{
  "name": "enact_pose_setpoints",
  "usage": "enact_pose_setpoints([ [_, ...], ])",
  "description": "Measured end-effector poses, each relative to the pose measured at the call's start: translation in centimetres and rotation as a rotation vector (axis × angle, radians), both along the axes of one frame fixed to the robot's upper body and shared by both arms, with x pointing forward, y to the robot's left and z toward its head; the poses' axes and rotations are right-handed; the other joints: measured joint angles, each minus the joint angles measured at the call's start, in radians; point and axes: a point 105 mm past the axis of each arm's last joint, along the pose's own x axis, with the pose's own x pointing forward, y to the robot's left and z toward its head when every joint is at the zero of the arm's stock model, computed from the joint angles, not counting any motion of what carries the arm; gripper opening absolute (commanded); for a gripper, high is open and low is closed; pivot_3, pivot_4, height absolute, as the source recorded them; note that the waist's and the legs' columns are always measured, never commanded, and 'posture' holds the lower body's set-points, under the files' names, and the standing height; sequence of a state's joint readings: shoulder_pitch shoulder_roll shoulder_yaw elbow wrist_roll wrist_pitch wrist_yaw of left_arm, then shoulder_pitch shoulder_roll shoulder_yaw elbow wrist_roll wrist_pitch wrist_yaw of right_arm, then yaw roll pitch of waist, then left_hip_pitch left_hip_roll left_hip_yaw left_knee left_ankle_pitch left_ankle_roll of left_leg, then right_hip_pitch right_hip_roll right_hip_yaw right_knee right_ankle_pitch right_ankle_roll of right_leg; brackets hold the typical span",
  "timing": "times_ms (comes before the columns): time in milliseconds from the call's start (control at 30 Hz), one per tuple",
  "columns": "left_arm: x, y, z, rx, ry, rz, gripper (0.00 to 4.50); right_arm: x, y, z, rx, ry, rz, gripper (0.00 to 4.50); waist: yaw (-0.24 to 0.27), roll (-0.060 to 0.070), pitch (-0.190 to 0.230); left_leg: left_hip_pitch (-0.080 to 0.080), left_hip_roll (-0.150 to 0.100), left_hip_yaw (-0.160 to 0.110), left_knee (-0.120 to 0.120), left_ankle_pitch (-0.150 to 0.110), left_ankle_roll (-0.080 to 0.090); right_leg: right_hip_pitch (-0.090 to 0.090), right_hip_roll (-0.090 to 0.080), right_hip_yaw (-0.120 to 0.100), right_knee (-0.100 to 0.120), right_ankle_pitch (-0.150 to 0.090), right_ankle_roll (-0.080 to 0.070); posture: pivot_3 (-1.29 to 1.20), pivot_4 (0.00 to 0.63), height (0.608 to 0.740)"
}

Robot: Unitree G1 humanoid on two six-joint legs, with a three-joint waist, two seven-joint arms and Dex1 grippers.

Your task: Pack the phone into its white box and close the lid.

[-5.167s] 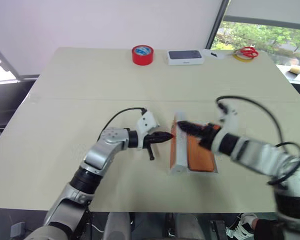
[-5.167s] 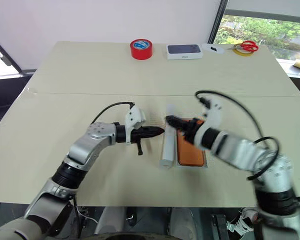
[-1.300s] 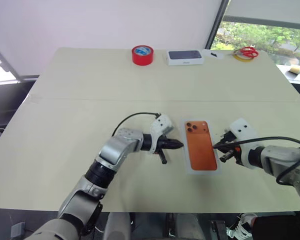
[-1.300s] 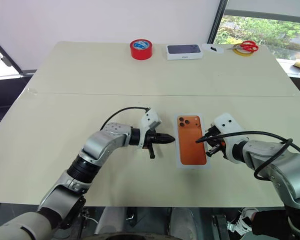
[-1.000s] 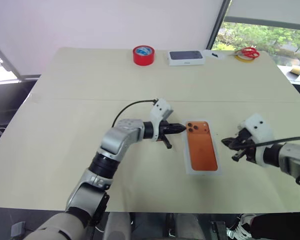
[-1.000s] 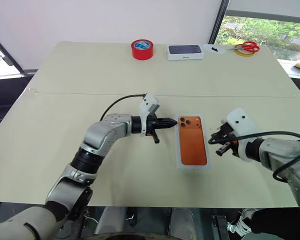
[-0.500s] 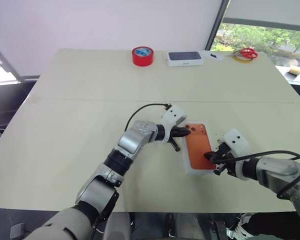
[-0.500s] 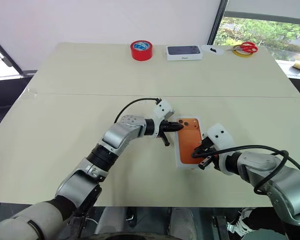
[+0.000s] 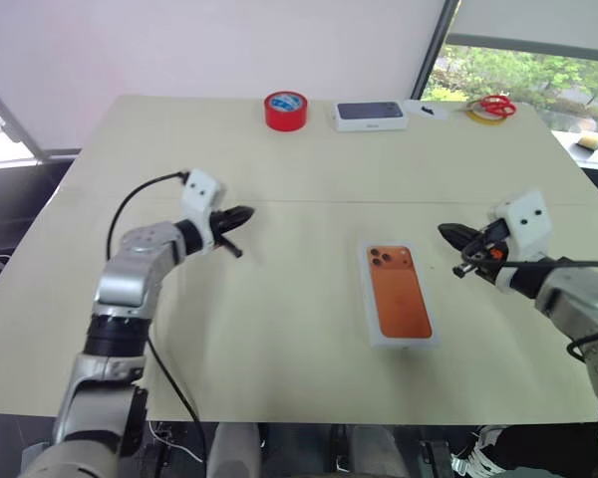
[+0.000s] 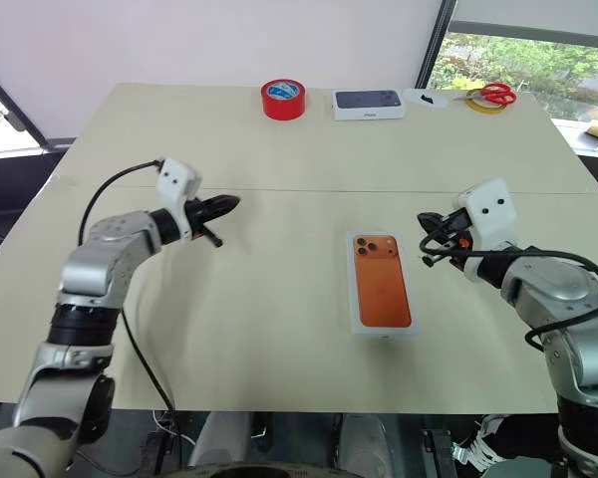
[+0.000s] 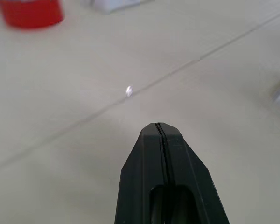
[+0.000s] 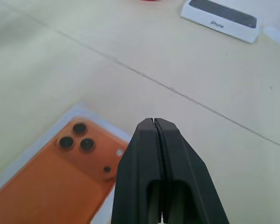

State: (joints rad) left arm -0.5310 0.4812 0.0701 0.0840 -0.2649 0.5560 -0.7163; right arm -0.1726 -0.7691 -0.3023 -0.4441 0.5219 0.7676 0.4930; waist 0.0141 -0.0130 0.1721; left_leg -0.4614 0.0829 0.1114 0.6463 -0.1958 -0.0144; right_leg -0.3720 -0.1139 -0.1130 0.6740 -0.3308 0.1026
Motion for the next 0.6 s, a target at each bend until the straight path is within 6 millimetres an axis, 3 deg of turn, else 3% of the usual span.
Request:
enact_pose_setpoints([
  [133,-1.1,5.1,-0.6,-0.011,0.011,0.152,0.0,0.8,-1.3,-1.0,0.034,0.031,-0.014,0.03,-0.002,0.0,0.0,0.0,0.0,0.0,-0.001,0.0,0.0,-0.001,0.0,0.0,0.0,0.0,0.0,0.0,0.15,0.73],
  [200,-1.5,6.4,-0.4,-0.011,0.002,0.195,0.0,1.1,-1.0,-1.1,0.043,0.036,0.002,0.03,-0.003,0.0,0.0,0.0,0.0,0.0,-0.001,0.0,0.0,-0.001,0.0,0.0,0.0,0.0,0.0,0.0,0.15,0.73],
  [333,-1.8,6.6,-0.4,-0.011,-0.003,0.204,0.0,1.6,0.1,-0.9,0.053,0.022,0.052,0.03,-0.001,0.0,0.0,0.0,0.0,0.001,-0.001,0.0,0.0,0.0,0.0,0.0,0.0,0.0,0.0,0.0,0.15,0.73],
  [600,-2.5,6.8,-0.7,-0.009,0.005,0.224,0.0,1.6,1.4,-2.4,0.073,0.06,0.098,0.03,-0.004,0.0,0.0,0.0,0.001,0.002,-0.001,0.0,-0.001,-0.001,0.0,0.0,0.001,0.0,0.0,0.0,0.15,0.73],
])
